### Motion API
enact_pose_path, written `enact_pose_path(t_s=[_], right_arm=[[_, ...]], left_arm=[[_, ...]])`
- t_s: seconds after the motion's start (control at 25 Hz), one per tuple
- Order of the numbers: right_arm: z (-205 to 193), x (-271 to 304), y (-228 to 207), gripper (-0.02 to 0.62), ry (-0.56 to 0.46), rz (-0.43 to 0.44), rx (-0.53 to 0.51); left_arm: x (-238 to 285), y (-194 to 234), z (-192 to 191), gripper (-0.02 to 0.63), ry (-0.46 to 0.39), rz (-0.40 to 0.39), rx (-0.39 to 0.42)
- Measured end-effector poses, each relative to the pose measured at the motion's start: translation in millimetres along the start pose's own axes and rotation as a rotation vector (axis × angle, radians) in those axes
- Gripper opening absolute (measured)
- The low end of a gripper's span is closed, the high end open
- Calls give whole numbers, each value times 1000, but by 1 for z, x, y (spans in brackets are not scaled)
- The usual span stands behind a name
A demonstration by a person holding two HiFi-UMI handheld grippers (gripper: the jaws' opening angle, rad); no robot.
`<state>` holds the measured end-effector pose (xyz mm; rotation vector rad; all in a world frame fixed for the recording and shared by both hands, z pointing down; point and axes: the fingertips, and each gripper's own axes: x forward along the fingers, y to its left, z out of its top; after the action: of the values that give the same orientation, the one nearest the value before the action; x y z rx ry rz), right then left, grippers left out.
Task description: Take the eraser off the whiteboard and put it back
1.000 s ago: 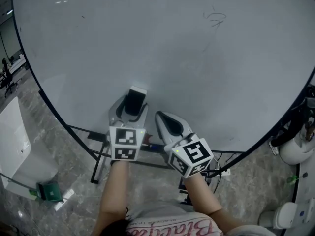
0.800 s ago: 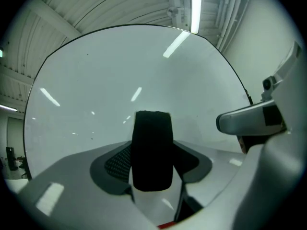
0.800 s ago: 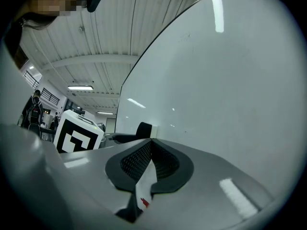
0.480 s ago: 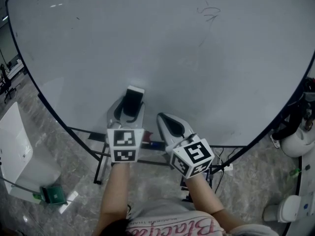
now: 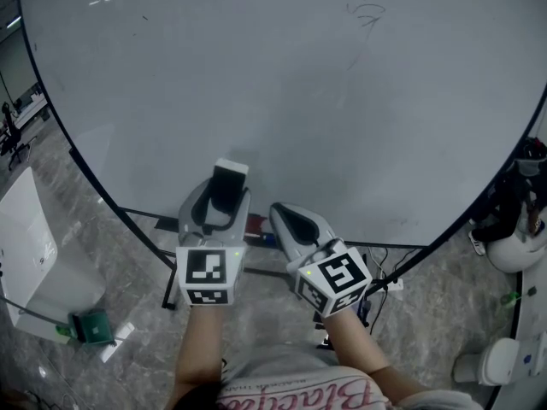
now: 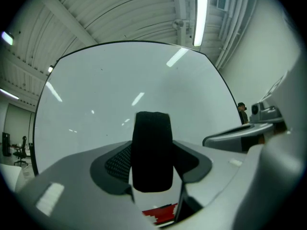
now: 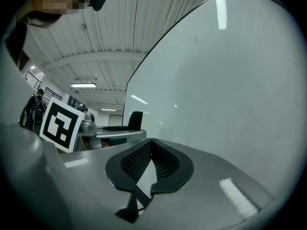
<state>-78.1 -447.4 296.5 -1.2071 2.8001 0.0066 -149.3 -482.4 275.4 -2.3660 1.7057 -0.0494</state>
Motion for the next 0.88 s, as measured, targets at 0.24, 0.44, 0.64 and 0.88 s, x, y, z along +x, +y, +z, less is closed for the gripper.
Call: enact_pose_path(t_s=[0.24,0.44,0.64,0.88], right_arm=[[-7,-9,4,2,15,-7,-41],[-6,-17,9,2,17,-14,-71],[-13,-22,12,2,38,-16,-74],[-15,-27,13,2,41,-16,-69]], left_arm=[[-31,-4,-2,238,-25,16,-51],[-44,-11,-6,238,-41,7,-70],[-46,-18,-10,236,-23,6,-40],[-49,-22,-9,239,-42,-10,-95]])
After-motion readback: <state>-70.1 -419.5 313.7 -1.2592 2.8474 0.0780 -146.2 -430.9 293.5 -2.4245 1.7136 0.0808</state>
